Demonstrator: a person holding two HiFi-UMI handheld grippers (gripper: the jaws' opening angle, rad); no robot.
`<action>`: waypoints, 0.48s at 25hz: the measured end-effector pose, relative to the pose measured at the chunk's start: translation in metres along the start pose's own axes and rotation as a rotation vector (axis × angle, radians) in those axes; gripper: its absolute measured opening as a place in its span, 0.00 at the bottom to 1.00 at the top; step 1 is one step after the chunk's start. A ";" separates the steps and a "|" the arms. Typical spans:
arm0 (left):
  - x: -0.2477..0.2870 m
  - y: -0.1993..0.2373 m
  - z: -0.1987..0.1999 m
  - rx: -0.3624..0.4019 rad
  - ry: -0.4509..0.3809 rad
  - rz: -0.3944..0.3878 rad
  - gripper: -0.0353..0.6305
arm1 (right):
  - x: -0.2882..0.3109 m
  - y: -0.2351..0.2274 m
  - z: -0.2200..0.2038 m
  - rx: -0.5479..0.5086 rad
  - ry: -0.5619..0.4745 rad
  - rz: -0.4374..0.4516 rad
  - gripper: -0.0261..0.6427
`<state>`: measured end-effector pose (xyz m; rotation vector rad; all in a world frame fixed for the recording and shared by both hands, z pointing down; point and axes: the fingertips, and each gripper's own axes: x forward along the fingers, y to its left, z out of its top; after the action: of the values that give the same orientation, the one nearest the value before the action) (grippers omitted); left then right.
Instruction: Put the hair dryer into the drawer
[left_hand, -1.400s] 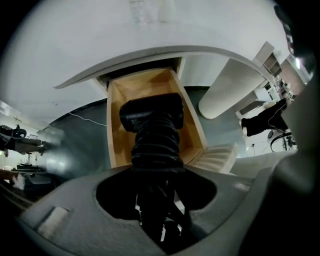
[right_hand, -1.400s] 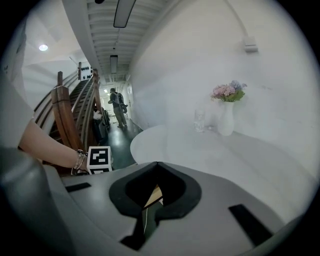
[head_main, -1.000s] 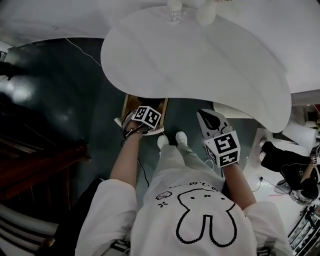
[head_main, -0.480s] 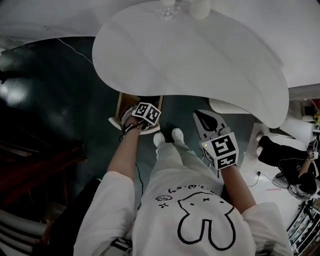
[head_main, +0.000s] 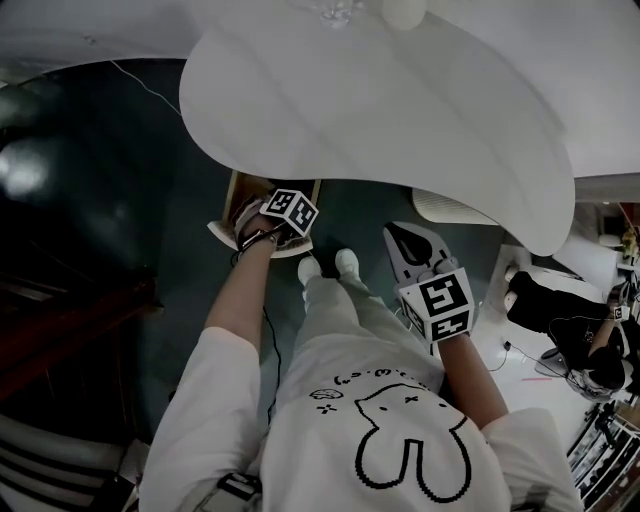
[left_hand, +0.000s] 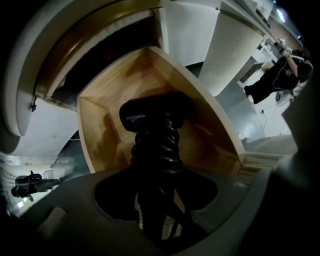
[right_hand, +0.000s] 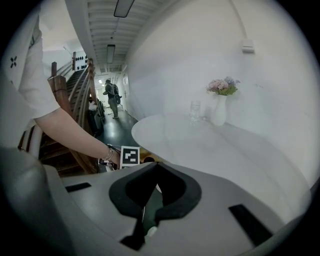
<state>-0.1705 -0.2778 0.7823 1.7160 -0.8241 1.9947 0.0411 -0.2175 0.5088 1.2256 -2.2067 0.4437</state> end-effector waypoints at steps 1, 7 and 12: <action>0.000 0.002 0.002 0.014 -0.001 0.016 0.36 | -0.001 0.001 0.000 -0.002 -0.001 0.003 0.04; 0.005 0.004 0.010 0.046 0.002 0.042 0.37 | -0.010 0.008 -0.009 -0.012 0.012 0.005 0.04; 0.007 0.002 0.007 0.077 0.011 0.043 0.42 | -0.014 0.010 -0.011 -0.009 0.007 0.002 0.04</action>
<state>-0.1677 -0.2847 0.7891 1.7417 -0.7964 2.0877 0.0421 -0.1974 0.5087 1.2150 -2.2016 0.4381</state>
